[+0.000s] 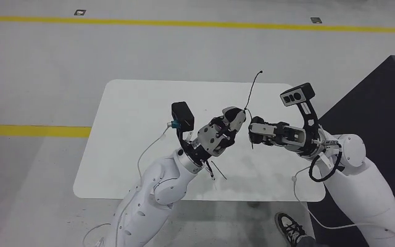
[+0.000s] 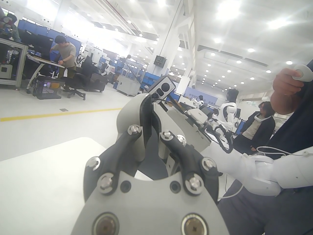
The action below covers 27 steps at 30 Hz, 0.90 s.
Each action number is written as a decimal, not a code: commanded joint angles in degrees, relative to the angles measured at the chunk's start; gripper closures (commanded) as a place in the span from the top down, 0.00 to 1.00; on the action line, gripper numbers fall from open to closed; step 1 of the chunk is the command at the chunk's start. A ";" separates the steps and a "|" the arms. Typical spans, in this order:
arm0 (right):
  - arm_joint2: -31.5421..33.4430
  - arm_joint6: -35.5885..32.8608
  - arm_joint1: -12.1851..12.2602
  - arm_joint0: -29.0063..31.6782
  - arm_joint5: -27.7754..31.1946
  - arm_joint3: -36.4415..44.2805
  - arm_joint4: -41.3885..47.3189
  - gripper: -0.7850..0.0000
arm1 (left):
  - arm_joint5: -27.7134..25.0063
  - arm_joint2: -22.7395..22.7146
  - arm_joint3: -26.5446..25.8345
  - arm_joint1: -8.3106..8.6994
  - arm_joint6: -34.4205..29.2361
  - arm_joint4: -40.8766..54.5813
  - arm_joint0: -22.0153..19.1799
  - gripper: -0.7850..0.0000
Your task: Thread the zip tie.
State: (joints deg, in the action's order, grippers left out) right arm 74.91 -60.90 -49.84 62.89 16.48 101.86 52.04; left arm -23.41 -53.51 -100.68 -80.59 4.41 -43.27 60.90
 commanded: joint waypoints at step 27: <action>0.00 0.00 0.00 0.00 0.00 0.00 0.00 0.00 | -0.77 -0.84 -0.92 -0.57 -1.06 -1.18 1.54 0.11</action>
State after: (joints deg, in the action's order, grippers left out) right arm 74.91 -60.90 -49.84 62.89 16.48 101.86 52.04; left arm -24.22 -54.31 -101.57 -81.12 3.43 -44.59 62.53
